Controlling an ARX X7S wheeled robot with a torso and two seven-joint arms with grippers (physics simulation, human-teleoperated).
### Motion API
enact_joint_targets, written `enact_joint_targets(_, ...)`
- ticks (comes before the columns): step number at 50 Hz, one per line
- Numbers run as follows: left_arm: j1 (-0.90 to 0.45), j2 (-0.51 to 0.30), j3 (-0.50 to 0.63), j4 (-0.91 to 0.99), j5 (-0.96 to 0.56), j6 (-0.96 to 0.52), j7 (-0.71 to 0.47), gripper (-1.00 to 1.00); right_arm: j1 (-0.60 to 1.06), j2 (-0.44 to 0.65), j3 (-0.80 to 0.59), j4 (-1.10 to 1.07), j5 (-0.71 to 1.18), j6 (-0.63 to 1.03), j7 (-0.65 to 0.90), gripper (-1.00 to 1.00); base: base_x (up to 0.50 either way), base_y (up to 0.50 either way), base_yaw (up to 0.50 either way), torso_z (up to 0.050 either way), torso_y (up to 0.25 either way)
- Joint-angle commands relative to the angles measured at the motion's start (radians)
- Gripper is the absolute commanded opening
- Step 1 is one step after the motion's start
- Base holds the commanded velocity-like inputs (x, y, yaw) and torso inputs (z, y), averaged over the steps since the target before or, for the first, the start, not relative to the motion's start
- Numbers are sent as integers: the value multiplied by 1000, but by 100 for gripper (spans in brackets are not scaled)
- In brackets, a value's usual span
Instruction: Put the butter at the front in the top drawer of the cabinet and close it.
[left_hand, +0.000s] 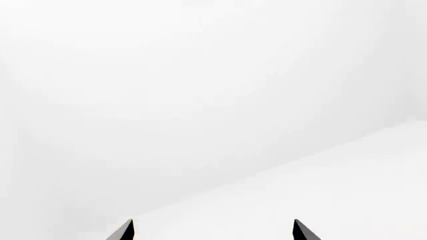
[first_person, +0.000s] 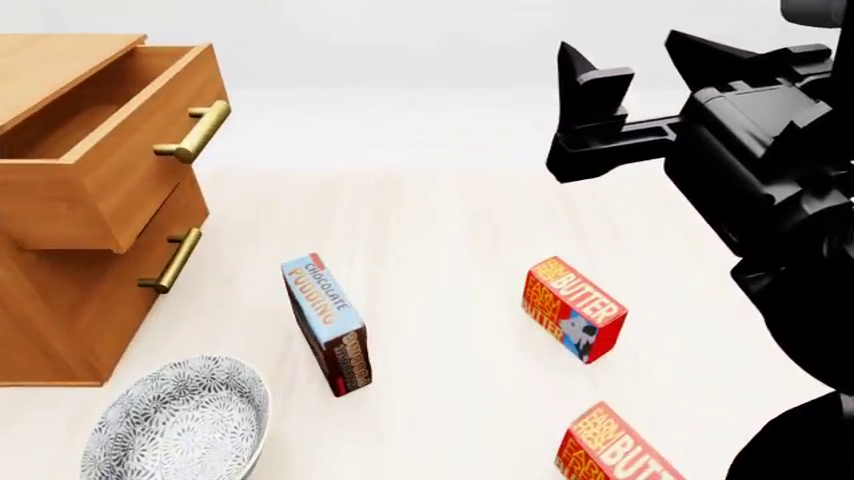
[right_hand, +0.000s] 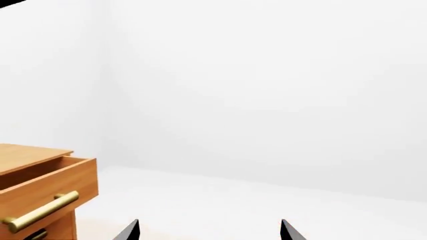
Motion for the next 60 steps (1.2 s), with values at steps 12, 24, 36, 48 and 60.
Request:
enact_joint_targets(12,-263,-7,120,-554,188,-145,333,100,-71,44,8,-39,68,-51,25,100,0,0,0,0,0)
enact_joint_targets(24,-175,-37,25,-633,172,-99,262,100,-137,58,-47,-38,-32,-119,-57,100,0,0,0,0,0)
enact_joint_targets(36,-85,-67,-54,-611,143,-90,172,100,-182,57,-89,-28,-88,-174,-108,100,0,0,0,0,0)
enact_joint_targets(48,-3,-66,-91,-636,150,-36,54,100,-233,54,-133,-6,-162,-249,-177,100,0,0,0,0,0)
enact_joint_targets(60,71,-44,-66,-636,176,-42,-1,100,-292,64,-132,-7,-190,-300,-213,100,0,0,0,0,0)
